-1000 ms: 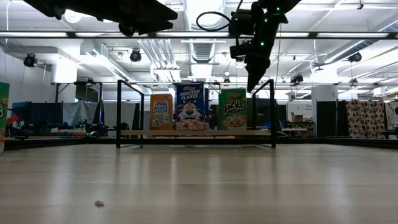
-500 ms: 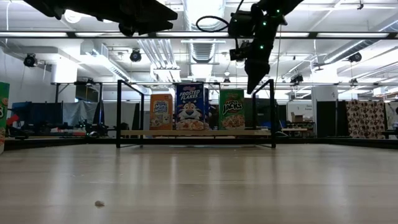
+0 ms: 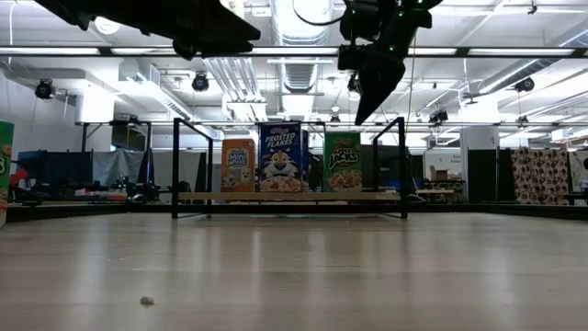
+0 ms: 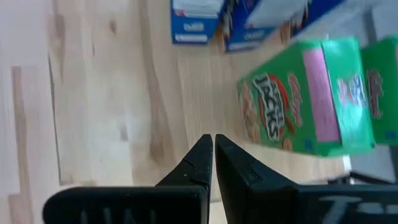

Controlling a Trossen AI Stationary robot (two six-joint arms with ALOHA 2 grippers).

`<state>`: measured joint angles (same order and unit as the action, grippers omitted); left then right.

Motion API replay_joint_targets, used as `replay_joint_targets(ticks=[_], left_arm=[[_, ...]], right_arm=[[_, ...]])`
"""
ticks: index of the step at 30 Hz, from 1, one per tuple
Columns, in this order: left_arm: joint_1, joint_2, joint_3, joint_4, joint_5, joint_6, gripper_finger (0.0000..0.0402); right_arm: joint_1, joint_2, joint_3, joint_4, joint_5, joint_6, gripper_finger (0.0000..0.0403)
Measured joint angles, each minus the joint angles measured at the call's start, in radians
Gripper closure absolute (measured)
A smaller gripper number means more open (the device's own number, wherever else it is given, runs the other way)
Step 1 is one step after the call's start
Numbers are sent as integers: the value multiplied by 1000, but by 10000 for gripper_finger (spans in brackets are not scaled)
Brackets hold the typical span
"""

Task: Stack cereal on shelf
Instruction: Adjust the blue cereal box on the shelf

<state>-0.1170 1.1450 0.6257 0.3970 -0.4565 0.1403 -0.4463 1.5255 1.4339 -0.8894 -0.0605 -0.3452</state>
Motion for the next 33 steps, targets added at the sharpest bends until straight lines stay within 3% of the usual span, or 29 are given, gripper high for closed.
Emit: replay_joint_targets(ticks=[5,10,14,20,24,33], left_arm=[[16,0,-1,-38,-74,-44,129],[76,0,-1,-118,-133,-111,170],[145,0,-1,-179,-130,-176,223],[241,0,-1,-217,13,-212,322],[275,23,-1,-220,28,-203,388],[319,187,0,-113,19,-202,400]], right_arm=[[37,-54,-86,126,0,-5,394],[78,-117,-197,298,0,-4,394],[106,-171,-291,439,1,6,394],[139,-252,-434,632,1,31,394],[147,-292,-499,697,2,55,394],[148,-321,-582,777,8,74,394]])
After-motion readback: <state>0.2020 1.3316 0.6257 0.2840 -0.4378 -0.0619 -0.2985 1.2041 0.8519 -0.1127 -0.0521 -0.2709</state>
